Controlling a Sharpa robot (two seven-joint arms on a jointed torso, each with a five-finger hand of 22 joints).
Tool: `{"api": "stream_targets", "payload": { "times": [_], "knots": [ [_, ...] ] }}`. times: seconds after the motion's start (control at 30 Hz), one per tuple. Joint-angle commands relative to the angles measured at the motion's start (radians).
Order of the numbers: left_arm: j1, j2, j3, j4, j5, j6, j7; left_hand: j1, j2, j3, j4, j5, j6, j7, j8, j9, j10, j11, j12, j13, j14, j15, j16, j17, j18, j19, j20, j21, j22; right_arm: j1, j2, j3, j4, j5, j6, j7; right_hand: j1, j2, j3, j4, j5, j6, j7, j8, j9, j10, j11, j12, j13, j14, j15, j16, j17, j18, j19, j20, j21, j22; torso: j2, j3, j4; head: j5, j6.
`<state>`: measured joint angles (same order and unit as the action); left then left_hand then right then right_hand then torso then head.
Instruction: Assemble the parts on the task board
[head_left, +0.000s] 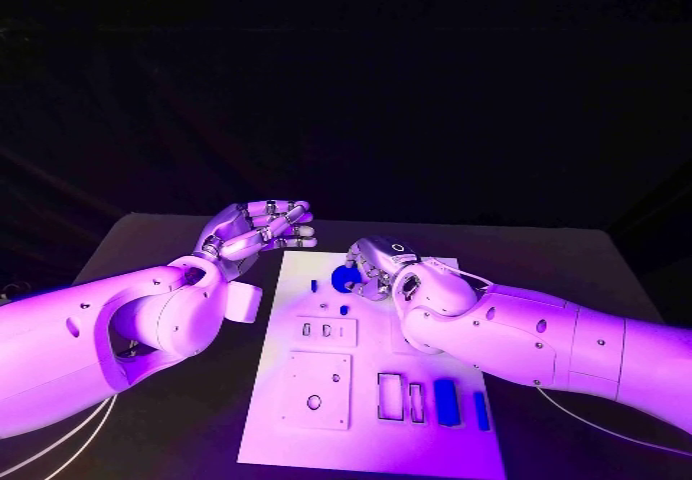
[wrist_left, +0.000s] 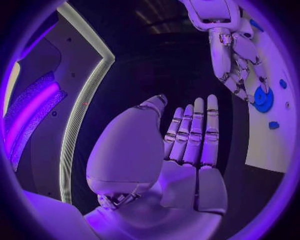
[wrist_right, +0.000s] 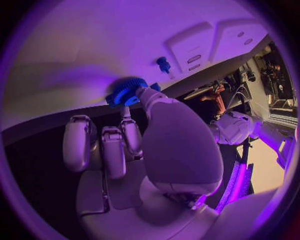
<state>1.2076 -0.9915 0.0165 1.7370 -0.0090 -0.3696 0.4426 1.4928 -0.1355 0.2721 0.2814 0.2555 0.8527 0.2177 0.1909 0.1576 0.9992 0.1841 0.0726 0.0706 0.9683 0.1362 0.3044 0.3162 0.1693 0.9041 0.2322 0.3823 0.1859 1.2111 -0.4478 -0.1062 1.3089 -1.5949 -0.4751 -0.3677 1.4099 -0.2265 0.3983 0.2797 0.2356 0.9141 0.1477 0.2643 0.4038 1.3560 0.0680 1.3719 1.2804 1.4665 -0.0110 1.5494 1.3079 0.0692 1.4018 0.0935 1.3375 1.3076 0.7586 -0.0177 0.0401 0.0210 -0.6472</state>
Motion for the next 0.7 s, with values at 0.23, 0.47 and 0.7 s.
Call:
{"api": "stream_targets", "payload": {
  "times": [0.23, 0.47, 0.7],
  "knots": [
    [0.002, 0.005, 0.001, -0.003, 0.001, 0.023, 0.001, 0.018, 0.003, 0.02, -0.006, 0.0, 0.004, 0.015, 0.003, 0.001, 0.005, -0.001, -0.005, -0.001, -0.017, 0.0, 0.003, 0.006, 0.009, -0.014, 0.002, 0.009, 0.004, 0.0, -0.001, -0.002, -0.004, 0.027, 0.054, 0.016, -0.058, -0.027, -0.088, 0.009, -0.015, -0.053, 0.013, -0.043, -0.033, -0.022, 0.01, -0.012, -0.012, 0.089, 0.017, 0.0, 0.195, 0.002, -0.012, 0.017, -0.021, -0.001, -0.001, -0.0012, -0.0021, 0.003, -0.004],
    [0.002, 0.009, 0.001, -0.008, 0.0, 0.026, 0.0, 0.021, 0.004, 0.025, -0.008, 0.001, 0.004, 0.016, 0.003, 0.001, 0.004, -0.001, -0.006, -0.002, -0.019, 0.001, 0.003, 0.008, 0.009, -0.016, 0.002, 0.011, 0.005, 0.0, -0.009, -0.003, -0.002, 0.068, 0.081, 0.024, -0.142, 0.024, -0.202, 0.014, 0.012, -0.049, 0.017, -0.05, -0.045, -0.019, 0.015, -0.006, -0.003, 0.091, 0.022, 0.002, 0.203, 0.002, -0.009, 0.023, -0.022, 0.005, -0.001, 0.0003, -0.0029, 0.003, -0.006],
    [0.002, 0.009, 0.001, -0.007, -0.001, 0.028, -0.003, 0.028, 0.0, 0.032, -0.014, 0.0, 0.003, 0.017, 0.002, 0.001, 0.003, 0.0, -0.006, -0.002, -0.023, 0.001, 0.002, 0.011, 0.009, -0.02, 0.002, 0.015, 0.007, -0.001, -0.013, -0.004, -0.002, 0.085, 0.092, 0.024, -0.144, 0.049, -0.202, 0.013, 0.026, -0.035, 0.014, -0.044, -0.046, -0.01, 0.013, 0.002, 0.007, 0.092, 0.02, 0.004, 0.208, 0.001, -0.005, 0.022, -0.018, 0.011, 0.0, -0.0003, -0.0028, -0.002, -0.007]
  ]
}}
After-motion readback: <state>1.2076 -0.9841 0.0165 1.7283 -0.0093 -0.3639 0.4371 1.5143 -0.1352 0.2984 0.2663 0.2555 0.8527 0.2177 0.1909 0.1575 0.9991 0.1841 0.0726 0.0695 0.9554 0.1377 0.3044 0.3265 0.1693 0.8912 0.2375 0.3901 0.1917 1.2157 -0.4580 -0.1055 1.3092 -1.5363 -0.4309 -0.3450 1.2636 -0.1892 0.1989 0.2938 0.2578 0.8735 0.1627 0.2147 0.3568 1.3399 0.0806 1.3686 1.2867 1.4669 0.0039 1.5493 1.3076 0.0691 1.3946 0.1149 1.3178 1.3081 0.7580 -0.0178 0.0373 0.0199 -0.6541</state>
